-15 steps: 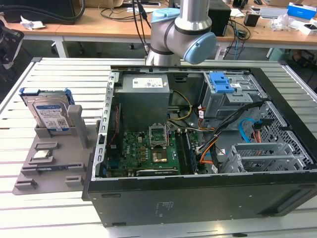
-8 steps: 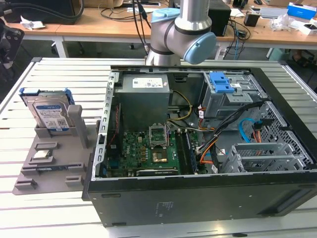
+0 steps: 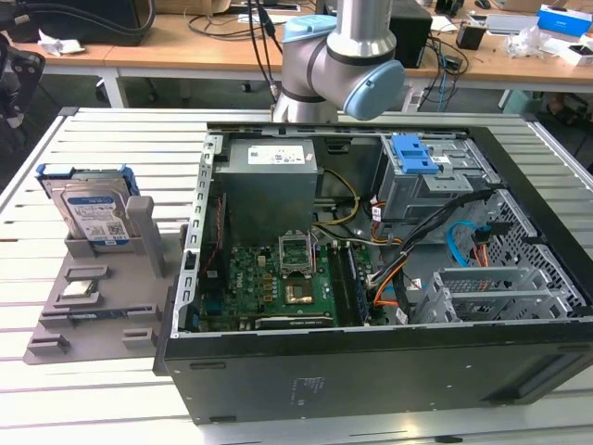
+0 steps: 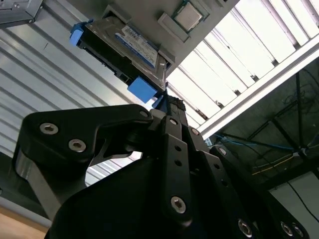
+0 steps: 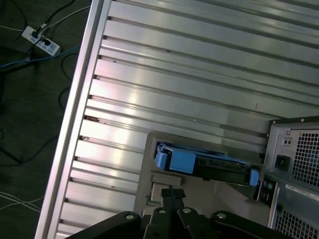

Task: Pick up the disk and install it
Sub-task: 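Pick up the disk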

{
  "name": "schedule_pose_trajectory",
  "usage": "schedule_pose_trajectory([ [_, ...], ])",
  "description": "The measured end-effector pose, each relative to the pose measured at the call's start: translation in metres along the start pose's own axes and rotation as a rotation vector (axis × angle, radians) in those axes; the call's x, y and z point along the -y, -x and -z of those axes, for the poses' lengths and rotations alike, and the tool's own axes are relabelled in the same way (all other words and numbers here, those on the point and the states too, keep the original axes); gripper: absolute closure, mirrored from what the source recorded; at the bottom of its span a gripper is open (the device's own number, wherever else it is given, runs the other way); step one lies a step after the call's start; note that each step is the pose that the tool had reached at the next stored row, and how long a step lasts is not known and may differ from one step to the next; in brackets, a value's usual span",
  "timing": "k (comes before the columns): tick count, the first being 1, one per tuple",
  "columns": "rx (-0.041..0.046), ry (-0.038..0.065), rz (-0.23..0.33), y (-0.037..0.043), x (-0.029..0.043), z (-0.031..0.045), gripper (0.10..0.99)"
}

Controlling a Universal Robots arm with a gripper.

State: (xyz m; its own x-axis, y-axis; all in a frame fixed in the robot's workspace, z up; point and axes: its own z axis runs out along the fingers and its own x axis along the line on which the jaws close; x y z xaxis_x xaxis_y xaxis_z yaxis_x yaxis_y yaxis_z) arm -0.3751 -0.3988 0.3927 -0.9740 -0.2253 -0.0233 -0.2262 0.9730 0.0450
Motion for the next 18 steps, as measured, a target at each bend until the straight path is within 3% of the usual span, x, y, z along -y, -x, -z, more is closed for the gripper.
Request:
schedule_pose_trajectory([
  [18, -0.0051, 0.003, 0.114, 0.0, 0.0, 0.0, 0.98],
])
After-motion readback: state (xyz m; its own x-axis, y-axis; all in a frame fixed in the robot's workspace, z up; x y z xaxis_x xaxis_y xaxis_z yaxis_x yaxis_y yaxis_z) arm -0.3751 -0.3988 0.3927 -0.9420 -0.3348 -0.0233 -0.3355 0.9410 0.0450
